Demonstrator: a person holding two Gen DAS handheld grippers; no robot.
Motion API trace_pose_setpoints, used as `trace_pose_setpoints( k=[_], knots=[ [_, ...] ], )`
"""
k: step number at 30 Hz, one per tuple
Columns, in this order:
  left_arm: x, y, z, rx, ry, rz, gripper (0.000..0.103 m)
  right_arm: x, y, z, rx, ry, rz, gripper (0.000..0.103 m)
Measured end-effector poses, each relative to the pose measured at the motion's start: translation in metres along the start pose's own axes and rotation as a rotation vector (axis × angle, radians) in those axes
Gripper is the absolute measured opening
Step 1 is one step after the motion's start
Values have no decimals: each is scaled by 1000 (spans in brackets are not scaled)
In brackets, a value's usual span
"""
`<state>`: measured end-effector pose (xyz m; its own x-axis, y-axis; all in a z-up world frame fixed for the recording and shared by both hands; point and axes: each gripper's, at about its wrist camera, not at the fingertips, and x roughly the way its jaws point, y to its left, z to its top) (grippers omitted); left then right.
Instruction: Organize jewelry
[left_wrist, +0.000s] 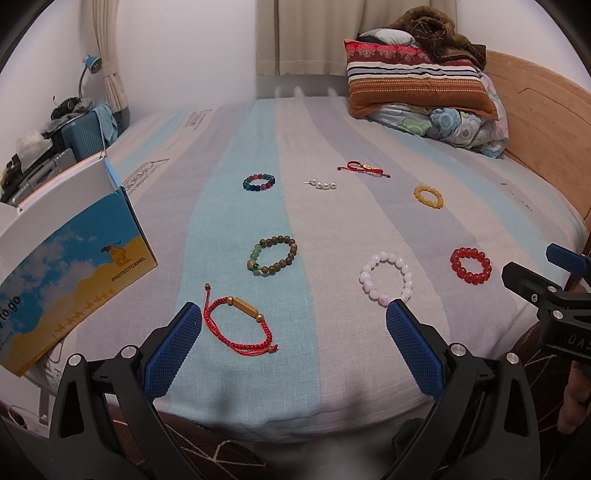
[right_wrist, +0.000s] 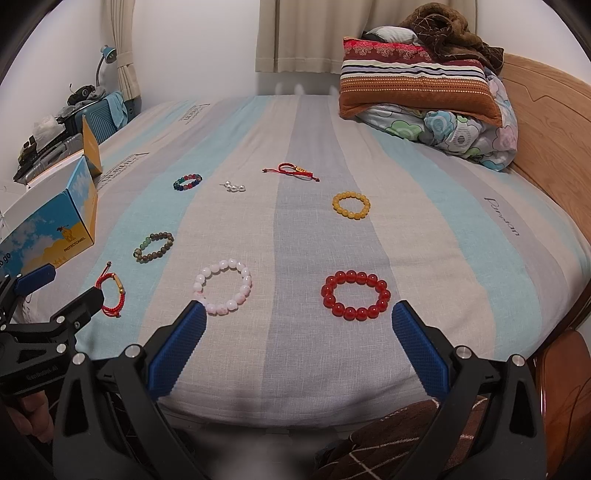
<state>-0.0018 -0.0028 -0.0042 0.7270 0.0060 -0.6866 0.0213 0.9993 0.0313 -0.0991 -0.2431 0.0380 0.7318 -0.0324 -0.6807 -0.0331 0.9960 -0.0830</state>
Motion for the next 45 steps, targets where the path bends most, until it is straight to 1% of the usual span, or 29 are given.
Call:
trace_pose_setpoints(
  k=[41,45],
  knots=[
    [2,-2,-1,-2,11,6,97,0,2,-2,-3,-1,-19,96],
    [2,-5,1,4,11,6,97,-1,1,2,-1,2,-17,96]
  ],
)
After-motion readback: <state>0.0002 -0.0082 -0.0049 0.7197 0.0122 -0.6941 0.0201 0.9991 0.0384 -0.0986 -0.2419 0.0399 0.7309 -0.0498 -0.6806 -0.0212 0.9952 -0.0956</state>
